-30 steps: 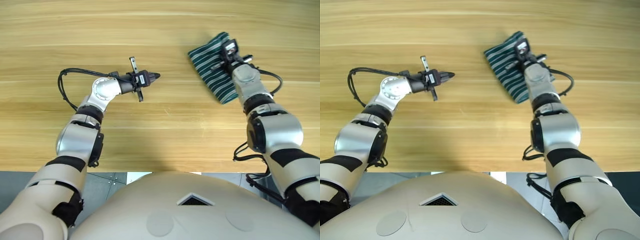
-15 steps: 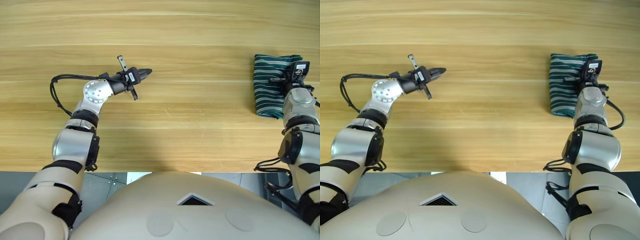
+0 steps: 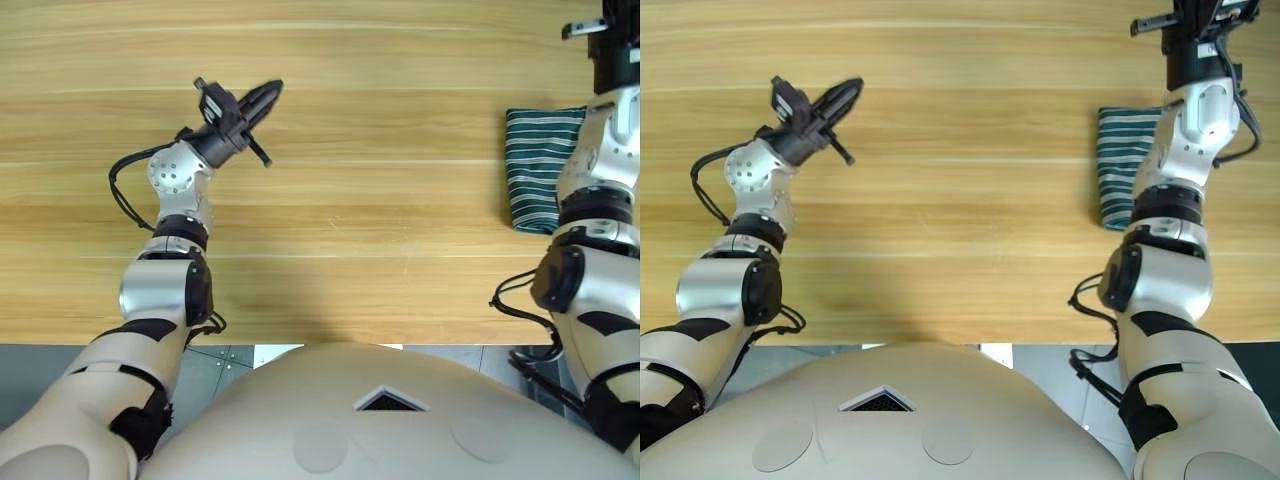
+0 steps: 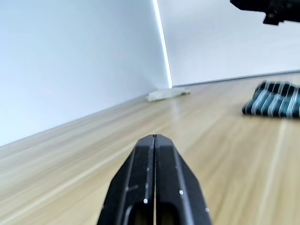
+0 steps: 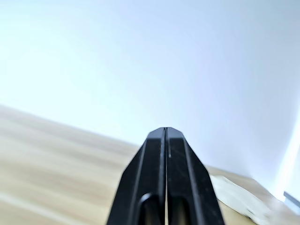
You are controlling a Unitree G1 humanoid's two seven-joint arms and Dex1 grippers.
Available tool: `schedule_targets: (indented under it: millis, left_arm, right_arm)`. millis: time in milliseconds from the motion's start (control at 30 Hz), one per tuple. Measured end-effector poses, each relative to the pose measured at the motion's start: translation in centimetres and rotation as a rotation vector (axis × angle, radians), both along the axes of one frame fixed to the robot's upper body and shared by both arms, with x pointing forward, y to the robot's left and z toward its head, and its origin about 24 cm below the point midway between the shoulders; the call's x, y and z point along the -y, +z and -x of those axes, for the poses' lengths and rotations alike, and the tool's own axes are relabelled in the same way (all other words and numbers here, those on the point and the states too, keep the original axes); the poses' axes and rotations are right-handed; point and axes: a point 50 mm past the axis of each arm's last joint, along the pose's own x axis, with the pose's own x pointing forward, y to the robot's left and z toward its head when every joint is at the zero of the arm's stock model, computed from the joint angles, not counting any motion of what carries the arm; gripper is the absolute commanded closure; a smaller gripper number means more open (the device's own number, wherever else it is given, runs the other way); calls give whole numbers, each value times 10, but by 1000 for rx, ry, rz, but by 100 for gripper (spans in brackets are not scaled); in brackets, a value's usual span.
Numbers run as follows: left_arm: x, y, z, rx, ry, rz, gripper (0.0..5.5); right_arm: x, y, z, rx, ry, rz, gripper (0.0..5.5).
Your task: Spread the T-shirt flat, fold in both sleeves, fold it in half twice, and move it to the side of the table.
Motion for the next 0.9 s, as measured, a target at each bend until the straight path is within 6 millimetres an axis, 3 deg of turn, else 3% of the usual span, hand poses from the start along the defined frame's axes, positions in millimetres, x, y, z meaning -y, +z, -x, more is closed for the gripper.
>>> schedule_targets:
  millis: [100, 267, 467, 600, 767, 833, 900]
  left_arm:
    - [-8, 16, -18, -9, 158, 134, 548]
    - [-16, 8, -31, -162, 462, 277, 548]
    - [-19, -20, -30, -406, 653, 373, 548]
    - [-22, -26, -28, -454, 693, 409, 548]
    - [-18, -38, -21, -506, 724, 473, 548]
    - [-17, -41, -20, -532, 726, 524, 548]
    - [-17, -44, -19, -576, 719, 638, 548]
  right_arm:
    - [-33, -19, -10, -86, 72, -121, 549]
    - [-84, -50, -29, -281, 96, -366, 549]
    - [-122, -88, -21, -448, 20, -624, 549]
    - [-158, -106, -14, -596, 120, -789, 549]
    - [-146, -114, -12, -641, 169, -1044, 549]
    - [-135, -110, -7, -567, 194, -1080, 549]
    - [-129, -93, -10, -487, 216, -1057, 549]
